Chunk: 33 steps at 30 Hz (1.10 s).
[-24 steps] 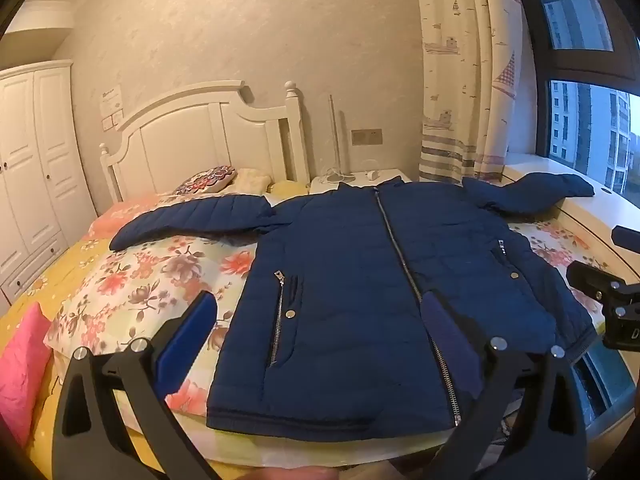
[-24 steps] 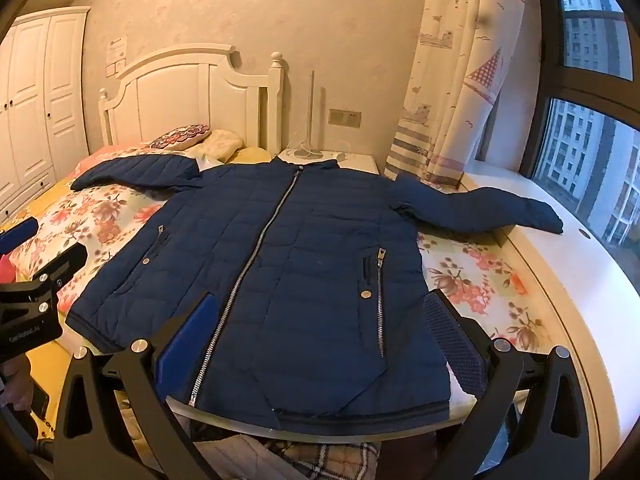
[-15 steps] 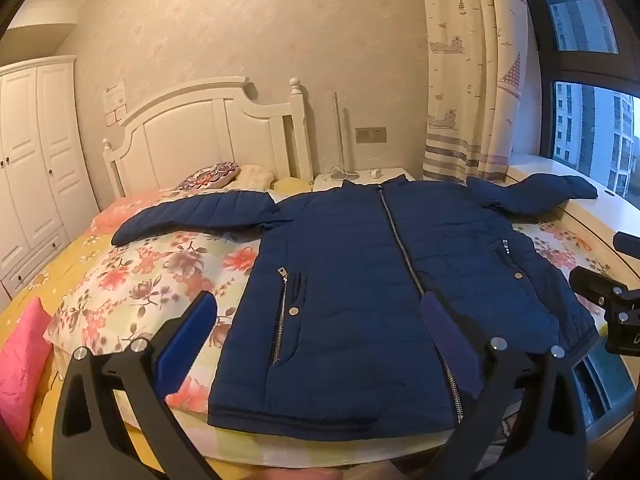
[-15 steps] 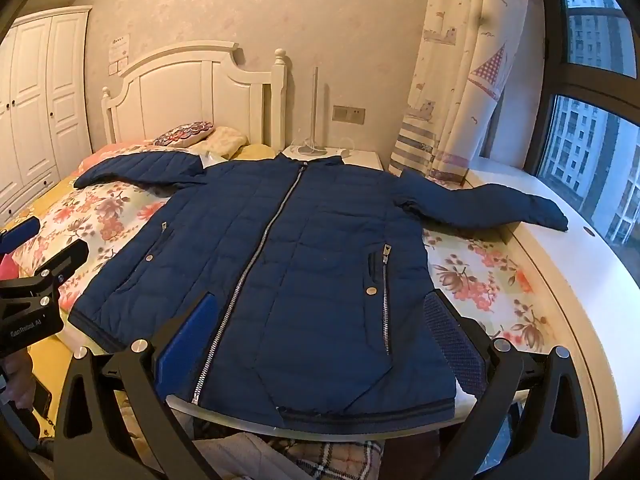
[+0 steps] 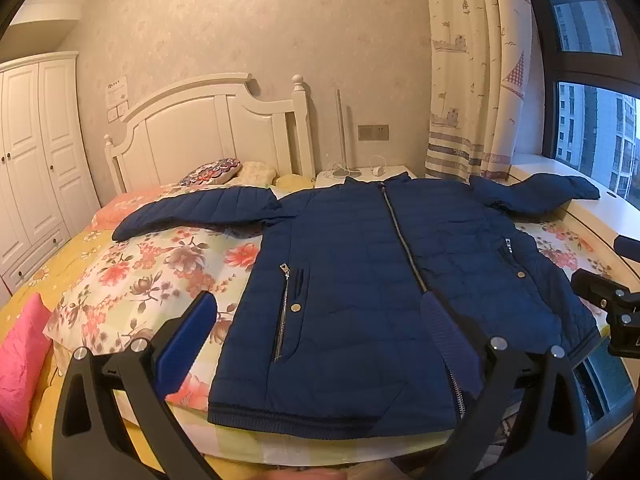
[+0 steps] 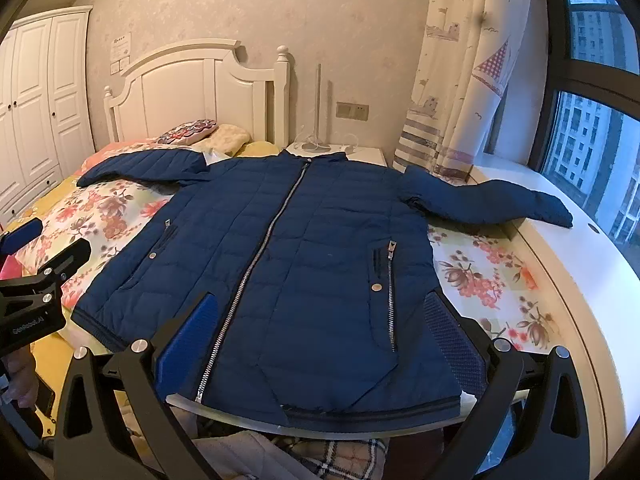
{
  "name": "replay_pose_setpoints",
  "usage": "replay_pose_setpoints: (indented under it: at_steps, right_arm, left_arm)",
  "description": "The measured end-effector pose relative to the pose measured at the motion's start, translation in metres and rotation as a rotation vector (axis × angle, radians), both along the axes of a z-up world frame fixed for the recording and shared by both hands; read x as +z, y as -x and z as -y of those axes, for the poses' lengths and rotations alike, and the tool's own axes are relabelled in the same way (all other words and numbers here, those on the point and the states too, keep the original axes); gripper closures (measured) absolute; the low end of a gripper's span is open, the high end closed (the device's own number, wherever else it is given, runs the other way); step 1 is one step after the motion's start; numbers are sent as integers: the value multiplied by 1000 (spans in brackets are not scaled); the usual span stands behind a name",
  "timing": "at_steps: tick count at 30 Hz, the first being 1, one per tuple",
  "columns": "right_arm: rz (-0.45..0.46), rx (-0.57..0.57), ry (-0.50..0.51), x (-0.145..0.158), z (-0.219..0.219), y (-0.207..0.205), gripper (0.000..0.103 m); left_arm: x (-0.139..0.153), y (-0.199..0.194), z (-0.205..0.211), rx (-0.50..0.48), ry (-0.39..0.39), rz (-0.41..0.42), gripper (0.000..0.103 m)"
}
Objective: Fold large clothes
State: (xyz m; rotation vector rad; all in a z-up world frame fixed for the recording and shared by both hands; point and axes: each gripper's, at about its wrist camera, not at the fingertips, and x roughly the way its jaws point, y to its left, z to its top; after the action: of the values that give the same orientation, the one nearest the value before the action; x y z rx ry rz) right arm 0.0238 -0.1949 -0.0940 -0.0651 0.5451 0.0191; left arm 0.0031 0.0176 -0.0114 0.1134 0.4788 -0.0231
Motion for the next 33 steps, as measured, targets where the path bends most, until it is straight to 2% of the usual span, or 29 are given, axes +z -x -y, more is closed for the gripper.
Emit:
replay_pose_setpoints:
  at_steps: [33]
  right_arm:
    - [-13, 0, -14, -5, -1, -2, 4]
  left_arm:
    - [0, 1, 6, 5, -1, -18, 2]
